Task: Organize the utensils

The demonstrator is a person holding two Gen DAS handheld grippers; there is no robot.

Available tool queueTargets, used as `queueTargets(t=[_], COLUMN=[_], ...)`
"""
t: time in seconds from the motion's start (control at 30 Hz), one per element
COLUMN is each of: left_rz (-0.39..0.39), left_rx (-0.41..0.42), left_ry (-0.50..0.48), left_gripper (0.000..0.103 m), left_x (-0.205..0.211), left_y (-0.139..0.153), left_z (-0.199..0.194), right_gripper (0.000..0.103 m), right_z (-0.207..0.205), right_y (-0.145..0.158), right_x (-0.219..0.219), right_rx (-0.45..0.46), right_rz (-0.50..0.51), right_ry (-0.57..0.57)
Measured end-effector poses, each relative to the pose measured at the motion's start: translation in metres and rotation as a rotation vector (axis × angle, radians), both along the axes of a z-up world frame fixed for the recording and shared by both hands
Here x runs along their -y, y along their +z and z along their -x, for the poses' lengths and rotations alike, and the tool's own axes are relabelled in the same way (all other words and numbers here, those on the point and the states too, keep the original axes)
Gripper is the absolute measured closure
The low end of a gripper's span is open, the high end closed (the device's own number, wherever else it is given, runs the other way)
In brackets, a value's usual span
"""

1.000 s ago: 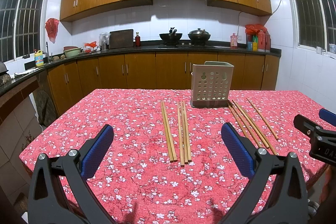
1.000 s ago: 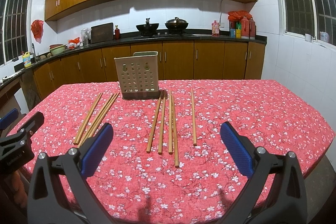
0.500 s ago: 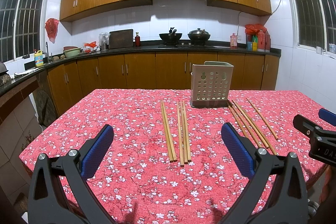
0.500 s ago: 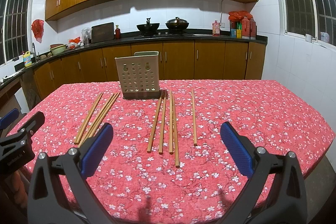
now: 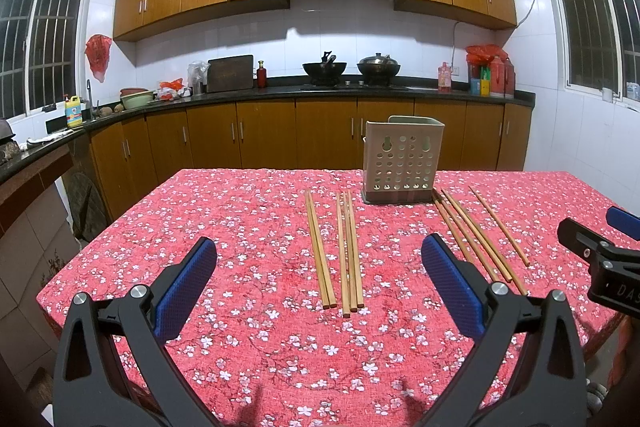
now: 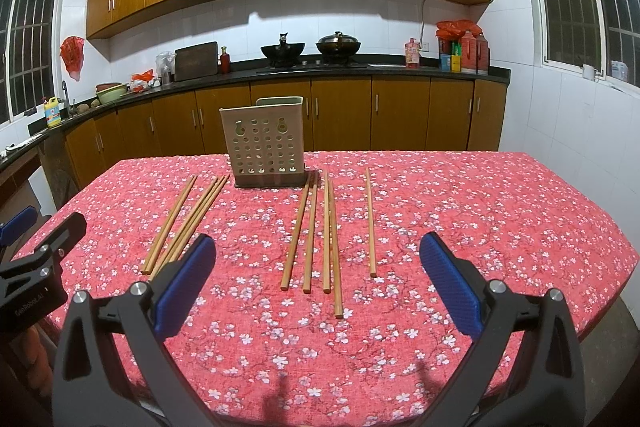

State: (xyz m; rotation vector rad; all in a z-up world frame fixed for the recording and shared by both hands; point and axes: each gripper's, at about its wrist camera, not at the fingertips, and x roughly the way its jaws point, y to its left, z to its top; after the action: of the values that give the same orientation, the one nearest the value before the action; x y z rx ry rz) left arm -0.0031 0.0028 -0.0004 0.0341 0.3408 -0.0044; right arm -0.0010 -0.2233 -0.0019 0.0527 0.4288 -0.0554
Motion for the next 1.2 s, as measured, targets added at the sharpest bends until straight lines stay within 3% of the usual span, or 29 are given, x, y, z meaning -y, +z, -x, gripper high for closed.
queueTargets(t=[0.63,0.9,1.13,1.2], left_rz=[-0.011,-0.019,0.014,0.036], left_rx=[-0.038,-0.165,-0.260,-0.295], left_ry=[0.027,0.087,0.103,0.103], left_gripper=[0.002,0.002,0.002,0.002], left_x=[-0.006,-0.023,-0.034,-0.040], left_y=[-0.007,-0.023,-0.036,-0.039], left_z=[-0.008,-0.046,-0.078,-0.088], right_gripper=[0.004,0.004,0.004,0.012], right_z=[-0.010,-0.041,-0.096,-0.108], right_y=[-0.010,-0.022,-0.039,-0.044], right_x=[0.000,0.014,0.045,0.052], right_rx=[-0.034,-0.110,-0.256,-0.287], right_rz=[0.002,-0.003,-0.058,-0.063], right_ry=[-0.007,-0.026,-0.088,-0.100])
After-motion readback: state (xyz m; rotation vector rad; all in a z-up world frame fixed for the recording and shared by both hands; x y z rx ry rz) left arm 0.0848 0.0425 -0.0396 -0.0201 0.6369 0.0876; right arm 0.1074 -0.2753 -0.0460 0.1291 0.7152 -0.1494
